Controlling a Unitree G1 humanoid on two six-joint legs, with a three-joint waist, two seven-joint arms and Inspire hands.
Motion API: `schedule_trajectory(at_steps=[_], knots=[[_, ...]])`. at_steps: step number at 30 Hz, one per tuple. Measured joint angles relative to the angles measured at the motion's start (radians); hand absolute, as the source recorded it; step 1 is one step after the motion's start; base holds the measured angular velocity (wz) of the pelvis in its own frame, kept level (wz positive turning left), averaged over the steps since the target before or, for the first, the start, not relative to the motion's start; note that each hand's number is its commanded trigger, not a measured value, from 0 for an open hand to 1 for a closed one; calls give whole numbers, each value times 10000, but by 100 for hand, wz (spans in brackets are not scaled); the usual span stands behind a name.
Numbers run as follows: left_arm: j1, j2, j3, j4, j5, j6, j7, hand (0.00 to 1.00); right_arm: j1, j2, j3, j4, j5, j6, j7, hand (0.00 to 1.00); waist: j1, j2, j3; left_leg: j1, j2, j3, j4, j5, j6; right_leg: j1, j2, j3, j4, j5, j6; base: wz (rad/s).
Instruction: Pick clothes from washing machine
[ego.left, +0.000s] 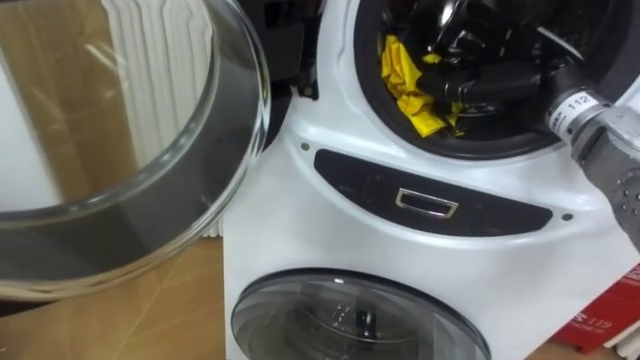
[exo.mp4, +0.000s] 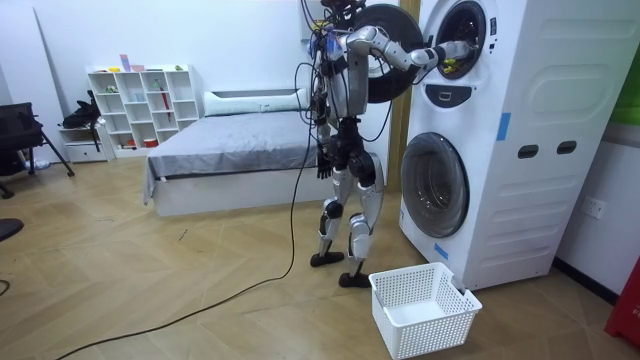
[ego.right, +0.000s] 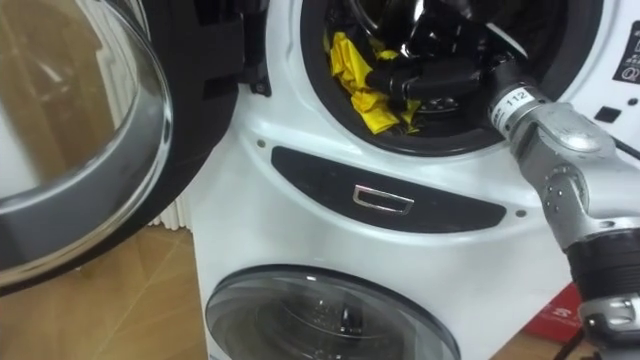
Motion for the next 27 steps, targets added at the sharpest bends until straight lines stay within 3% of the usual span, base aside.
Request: schedule_trajectory(at_steps=[11, 19, 23, 25, 27], knots=[[170, -132, 8, -5, 85, 402, -175, 0, -395, 1, -1, 738, -78, 302, 377, 0, 15, -8, -14, 63, 1, -20, 10, -3, -2, 81, -5, -18, 1, 0, 0, 0], [-40, -125, -23, -38, 75, 369, -165, 0, -410, 18, 20, 799, -1727, 312, 1019, 0, 143, -7, -14, 165, 0, 15, -7, -1, -1, 148, 0, -31, 14, 0, 1, 0], [-273, -13, -330, 122, 3, 360, -91, 0, -424, 17, 191, 1036, -2559, 254, 1087, 0, 287, -43, -34, 235, -1, 19, -9, -1, -1, 197, 9, 22, 22, -2, 2, 0], [-315, 64, -437, 170, -36, 359, -64, 0, -428, 18, 507, 1131, -3037, 195, 1100, 0, 323, -63, -5, 323, -1, 57, -69, -2, -1, 261, 10, 42, 20, -21, 28, -4], [-385, 93, -434, 161, -39, 353, 8, 0, -428, 22, 523, 1137, -3460, 196, 1128, 0, 387, -213, 7, 326, -14, 78, -132, -4, -1, 256, -4, 63, 18, -51, 25, -4]])
